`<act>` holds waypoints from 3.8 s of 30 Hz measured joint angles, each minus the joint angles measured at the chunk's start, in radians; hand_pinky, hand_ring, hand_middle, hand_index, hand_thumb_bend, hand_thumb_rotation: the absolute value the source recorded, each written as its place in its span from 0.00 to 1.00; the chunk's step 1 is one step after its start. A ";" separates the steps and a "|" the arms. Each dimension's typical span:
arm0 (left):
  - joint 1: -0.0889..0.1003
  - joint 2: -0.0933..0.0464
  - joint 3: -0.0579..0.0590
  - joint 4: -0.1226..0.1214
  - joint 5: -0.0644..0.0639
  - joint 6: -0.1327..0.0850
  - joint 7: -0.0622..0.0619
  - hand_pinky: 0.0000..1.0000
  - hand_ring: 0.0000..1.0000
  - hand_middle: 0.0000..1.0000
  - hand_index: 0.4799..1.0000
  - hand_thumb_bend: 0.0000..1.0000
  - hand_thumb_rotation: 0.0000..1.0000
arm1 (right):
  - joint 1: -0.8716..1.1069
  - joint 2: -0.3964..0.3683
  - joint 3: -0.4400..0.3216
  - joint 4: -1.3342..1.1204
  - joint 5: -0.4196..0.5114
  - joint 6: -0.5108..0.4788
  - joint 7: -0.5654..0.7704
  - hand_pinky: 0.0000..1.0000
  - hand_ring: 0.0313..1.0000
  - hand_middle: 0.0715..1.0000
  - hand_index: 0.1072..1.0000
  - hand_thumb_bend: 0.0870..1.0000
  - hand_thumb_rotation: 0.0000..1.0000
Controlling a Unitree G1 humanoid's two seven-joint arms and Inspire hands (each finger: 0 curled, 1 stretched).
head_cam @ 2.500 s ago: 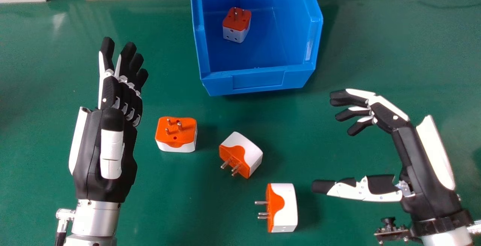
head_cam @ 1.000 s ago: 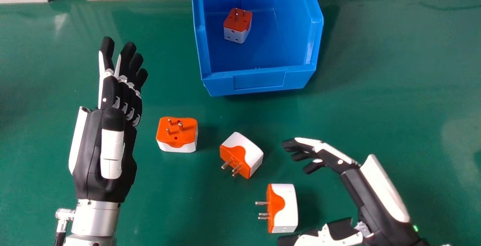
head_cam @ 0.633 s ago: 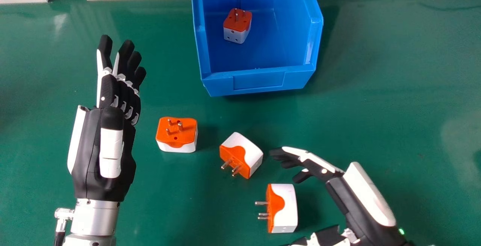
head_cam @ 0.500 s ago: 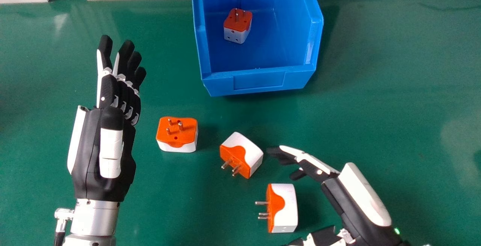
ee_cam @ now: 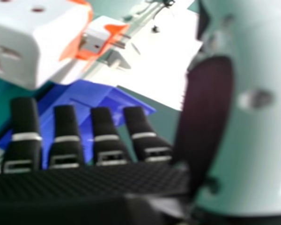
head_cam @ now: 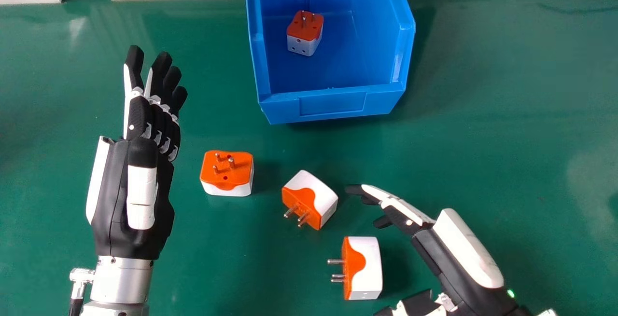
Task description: Pick all objects and put in blue box
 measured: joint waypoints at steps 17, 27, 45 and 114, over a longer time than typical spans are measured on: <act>0.009 0.000 -0.001 -0.006 0.000 0.001 0.000 1.00 1.00 1.00 1.00 0.90 0.93 | -0.022 -0.026 0.001 0.047 -0.054 0.004 -0.067 0.77 0.86 0.89 0.87 1.00 0.29; 0.019 0.000 -0.001 -0.018 -0.001 0.002 0.001 1.00 1.00 1.00 1.00 0.90 0.93 | -0.083 -0.026 0.027 0.152 -0.113 0.021 -0.141 0.77 0.86 0.89 0.87 1.00 0.29; 0.020 0.000 0.000 -0.018 -0.001 0.002 0.002 1.00 1.00 1.00 1.00 0.89 0.92 | -0.190 0.001 0.083 0.310 -0.099 0.010 -0.204 0.75 0.86 0.88 0.86 0.99 0.28; 0.033 -0.002 -0.002 -0.038 0.000 0.002 0.010 1.00 1.00 1.00 1.00 0.88 0.92 | -0.282 -0.013 0.243 0.434 -0.101 0.058 -0.356 0.70 0.83 0.87 0.87 0.98 0.24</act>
